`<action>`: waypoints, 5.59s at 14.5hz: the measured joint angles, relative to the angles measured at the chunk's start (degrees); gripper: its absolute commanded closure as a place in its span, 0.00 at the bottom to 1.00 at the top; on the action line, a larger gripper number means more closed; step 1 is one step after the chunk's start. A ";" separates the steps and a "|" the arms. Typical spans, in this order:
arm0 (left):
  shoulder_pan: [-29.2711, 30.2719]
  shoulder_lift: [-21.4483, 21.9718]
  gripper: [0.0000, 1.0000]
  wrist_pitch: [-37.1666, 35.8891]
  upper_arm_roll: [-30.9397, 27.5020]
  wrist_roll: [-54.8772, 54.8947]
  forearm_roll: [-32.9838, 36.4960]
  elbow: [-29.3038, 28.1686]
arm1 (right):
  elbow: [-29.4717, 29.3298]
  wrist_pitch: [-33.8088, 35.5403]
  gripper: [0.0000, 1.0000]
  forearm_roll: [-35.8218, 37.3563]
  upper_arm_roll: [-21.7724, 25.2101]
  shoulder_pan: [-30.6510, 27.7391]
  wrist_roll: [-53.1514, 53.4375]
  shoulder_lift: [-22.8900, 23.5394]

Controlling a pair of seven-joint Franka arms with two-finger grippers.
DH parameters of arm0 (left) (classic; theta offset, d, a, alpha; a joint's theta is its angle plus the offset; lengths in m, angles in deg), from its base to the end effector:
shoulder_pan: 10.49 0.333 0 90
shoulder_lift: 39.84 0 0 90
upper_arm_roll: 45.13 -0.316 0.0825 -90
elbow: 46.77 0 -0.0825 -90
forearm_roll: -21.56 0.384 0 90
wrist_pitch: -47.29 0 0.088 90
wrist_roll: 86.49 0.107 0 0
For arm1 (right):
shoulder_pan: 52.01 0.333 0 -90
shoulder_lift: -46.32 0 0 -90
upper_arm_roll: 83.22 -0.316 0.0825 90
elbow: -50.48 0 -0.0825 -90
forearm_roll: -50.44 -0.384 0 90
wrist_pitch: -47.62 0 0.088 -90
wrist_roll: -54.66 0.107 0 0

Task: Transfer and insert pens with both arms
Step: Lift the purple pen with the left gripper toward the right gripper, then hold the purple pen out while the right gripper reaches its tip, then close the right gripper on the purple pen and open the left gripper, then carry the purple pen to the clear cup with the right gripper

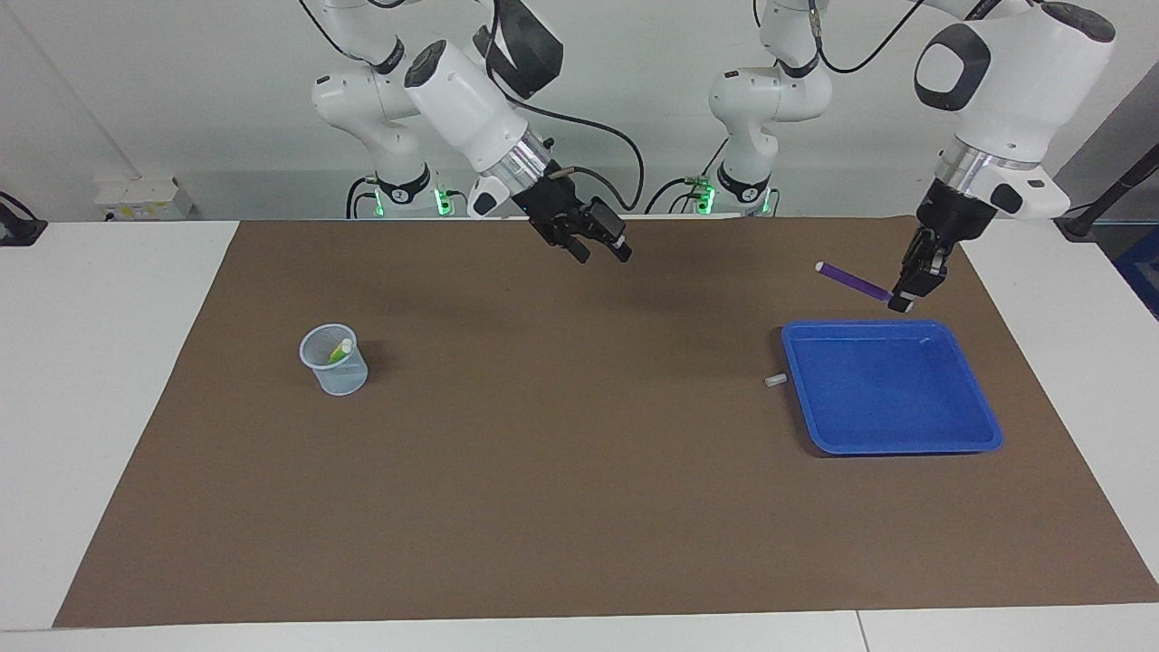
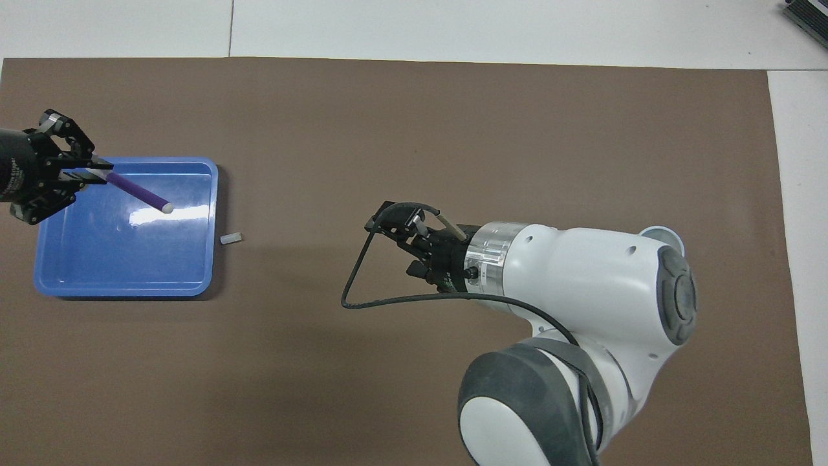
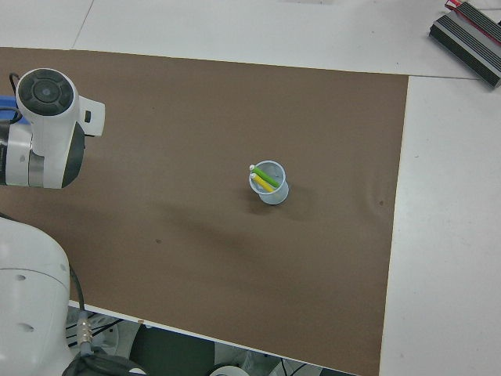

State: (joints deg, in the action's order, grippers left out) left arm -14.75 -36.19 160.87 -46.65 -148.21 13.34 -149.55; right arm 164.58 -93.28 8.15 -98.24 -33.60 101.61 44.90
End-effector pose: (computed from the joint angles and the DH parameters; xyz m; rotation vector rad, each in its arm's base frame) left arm 0.5654 -0.0356 0.5931 2.4794 1.4700 0.2009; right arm 0.4912 0.3250 0.5256 -2.2471 0.8243 0.0271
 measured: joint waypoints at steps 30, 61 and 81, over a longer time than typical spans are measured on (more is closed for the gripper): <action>-17.30 2.74 1.00 -3.45 2.89 -45.41 12.75 -0.96 | -6.26 -14.09 0.16 -7.92 0.07 8.37 6.27 5.53; -17.32 3.32 0.58 -4.32 3.05 -47.70 12.79 -1.17 | -10.58 -18.67 1.00 -8.00 0.27 9.74 6.28 10.68; -17.78 3.81 0.00 -4.27 3.12 -42.38 13.27 -1.26 | -10.42 16.18 1.00 15.64 0.90 -1.59 -23.38 9.30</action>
State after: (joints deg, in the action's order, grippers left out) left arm -32.54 -32.38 156.60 -43.52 -190.59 26.61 -150.81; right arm 154.16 -77.10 23.79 -97.34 -35.20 78.23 54.20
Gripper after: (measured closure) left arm 0.000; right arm 0.824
